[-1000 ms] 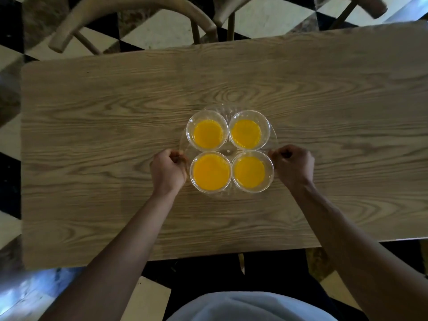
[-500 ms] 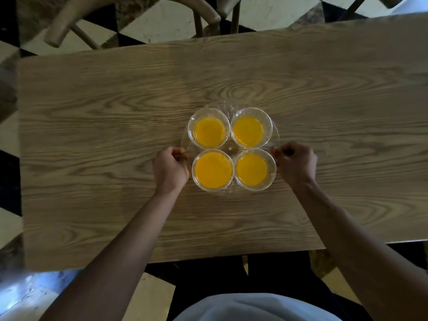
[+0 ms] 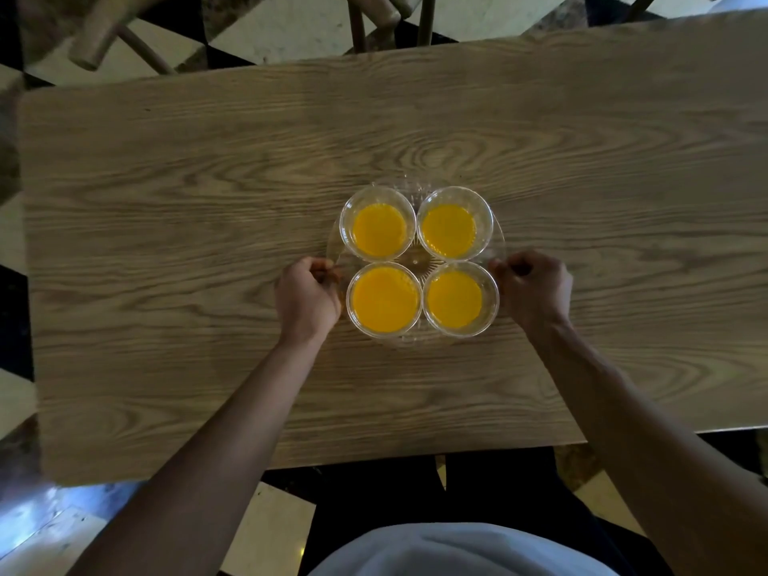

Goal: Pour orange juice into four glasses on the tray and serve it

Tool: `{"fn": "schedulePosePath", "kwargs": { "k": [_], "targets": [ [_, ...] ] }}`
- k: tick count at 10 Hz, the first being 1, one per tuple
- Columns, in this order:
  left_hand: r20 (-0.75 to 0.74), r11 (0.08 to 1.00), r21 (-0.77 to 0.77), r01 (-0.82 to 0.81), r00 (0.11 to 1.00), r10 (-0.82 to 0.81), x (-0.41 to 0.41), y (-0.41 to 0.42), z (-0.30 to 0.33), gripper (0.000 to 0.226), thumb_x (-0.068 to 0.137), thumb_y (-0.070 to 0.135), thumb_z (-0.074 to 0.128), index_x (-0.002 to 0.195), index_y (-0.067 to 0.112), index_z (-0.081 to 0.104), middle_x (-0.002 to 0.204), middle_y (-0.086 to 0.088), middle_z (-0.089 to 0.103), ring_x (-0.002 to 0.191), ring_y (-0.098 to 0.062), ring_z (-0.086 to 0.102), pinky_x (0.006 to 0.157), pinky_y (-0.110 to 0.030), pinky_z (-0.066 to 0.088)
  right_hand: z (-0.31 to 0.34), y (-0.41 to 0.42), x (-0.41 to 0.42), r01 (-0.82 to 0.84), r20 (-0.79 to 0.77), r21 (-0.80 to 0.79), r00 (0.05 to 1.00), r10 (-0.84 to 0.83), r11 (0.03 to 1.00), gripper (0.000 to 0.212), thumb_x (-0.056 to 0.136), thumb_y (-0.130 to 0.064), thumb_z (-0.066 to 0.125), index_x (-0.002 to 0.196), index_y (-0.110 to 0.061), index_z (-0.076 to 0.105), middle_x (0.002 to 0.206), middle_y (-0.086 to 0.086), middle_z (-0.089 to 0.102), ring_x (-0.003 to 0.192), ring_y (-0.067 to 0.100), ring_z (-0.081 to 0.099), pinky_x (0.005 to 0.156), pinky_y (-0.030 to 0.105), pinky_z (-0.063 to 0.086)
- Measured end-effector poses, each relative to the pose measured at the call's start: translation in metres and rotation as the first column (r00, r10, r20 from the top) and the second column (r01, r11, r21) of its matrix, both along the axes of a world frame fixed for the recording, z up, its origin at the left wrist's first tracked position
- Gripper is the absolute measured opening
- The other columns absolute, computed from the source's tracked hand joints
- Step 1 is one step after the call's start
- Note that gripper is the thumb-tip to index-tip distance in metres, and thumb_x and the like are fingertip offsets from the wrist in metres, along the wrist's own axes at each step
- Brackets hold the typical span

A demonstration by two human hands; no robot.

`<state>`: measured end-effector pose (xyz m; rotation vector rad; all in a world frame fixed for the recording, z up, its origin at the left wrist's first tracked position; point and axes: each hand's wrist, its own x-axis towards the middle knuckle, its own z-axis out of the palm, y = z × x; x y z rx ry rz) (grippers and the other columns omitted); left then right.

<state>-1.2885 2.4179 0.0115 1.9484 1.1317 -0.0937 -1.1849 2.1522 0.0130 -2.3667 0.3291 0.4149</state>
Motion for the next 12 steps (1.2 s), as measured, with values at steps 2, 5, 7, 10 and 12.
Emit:
{"fn": "schedulePosePath", "kwargs": {
  "k": [2, 5, 7, 10, 12],
  "targets": [
    [0.007, 1.000, -0.013, 0.007, 1.000, -0.007, -0.003, -0.001, -0.002, 0.014, 0.094, 0.003, 0.070, 0.108, -0.001, 0.074, 0.100, -0.016, 0.078, 0.095, -0.031, 0.076, 0.091, -0.051, 0.063, 0.002, 0.000, -0.002, -0.003, -0.003, -0.010, 1.000, 0.003, 1.000, 0.017, 0.082, -0.031, 0.076, 0.071, -0.018, 0.074, 0.058, -0.016, 0.062, 0.051, -0.009, 0.054, 0.045, 0.001, 0.033],
    [0.042, 0.982, 0.124, 0.145, 0.988, -0.151, -0.010, -0.001, 0.001, 0.016, 0.095, 0.010, 0.072, 0.108, 0.002, 0.076, 0.100, -0.013, 0.080, 0.092, -0.027, 0.076, 0.083, -0.036, 0.060, 0.011, -0.004, 0.002, -0.085, -0.057, 0.002, 0.995, 0.085, 0.996, 0.021, 0.086, -0.030, 0.070, 0.075, -0.015, 0.078, 0.061, -0.003, 0.072, 0.059, 0.010, 0.070, 0.061, 0.026, 0.059],
    [0.011, 0.978, 0.091, 0.188, 0.982, -0.189, -0.014, 0.008, 0.002, 0.023, 0.096, 0.020, 0.073, 0.112, 0.003, 0.076, 0.100, -0.015, 0.081, 0.087, -0.035, 0.078, 0.080, -0.050, 0.064, 0.017, -0.009, 0.000, -0.102, -0.057, 0.038, 0.993, 0.104, 0.994, 0.025, 0.086, -0.025, 0.067, 0.064, -0.015, 0.077, 0.054, -0.002, 0.072, 0.051, 0.011, 0.072, 0.062, 0.037, 0.064],
    [0.073, 0.991, 0.081, 0.105, 0.991, -0.111, -0.022, 0.013, 0.021, 0.028, 0.100, 0.037, 0.064, 0.109, 0.012, 0.075, 0.098, -0.008, 0.080, 0.087, -0.032, 0.077, 0.081, -0.053, 0.064, 0.029, -0.014, -0.014, -0.135, -0.027, 0.069, 0.990, 0.137, 0.988, 0.022, 0.090, -0.029, 0.068, 0.107, -0.019, 0.078, 0.088, 0.003, 0.079, 0.085, 0.021, 0.075, 0.081, 0.035, 0.059],
    [0.120, 0.975, 0.194, 0.110, 0.984, -0.135, -0.035, 0.010, 0.038, 0.025, 0.101, 0.030, 0.063, 0.112, 0.011, 0.075, 0.104, -0.008, 0.081, 0.093, -0.026, 0.078, 0.087, -0.038, 0.061, 0.036, -0.025, -0.032, -0.200, 0.006, -0.032, 0.980, 0.200, 0.979, 0.035, 0.091, -0.031, 0.066, 0.122, -0.016, 0.072, 0.117, 0.006, 0.075, 0.113, 0.022, 0.066, 0.082, 0.022, 0.043]
  ]
}}
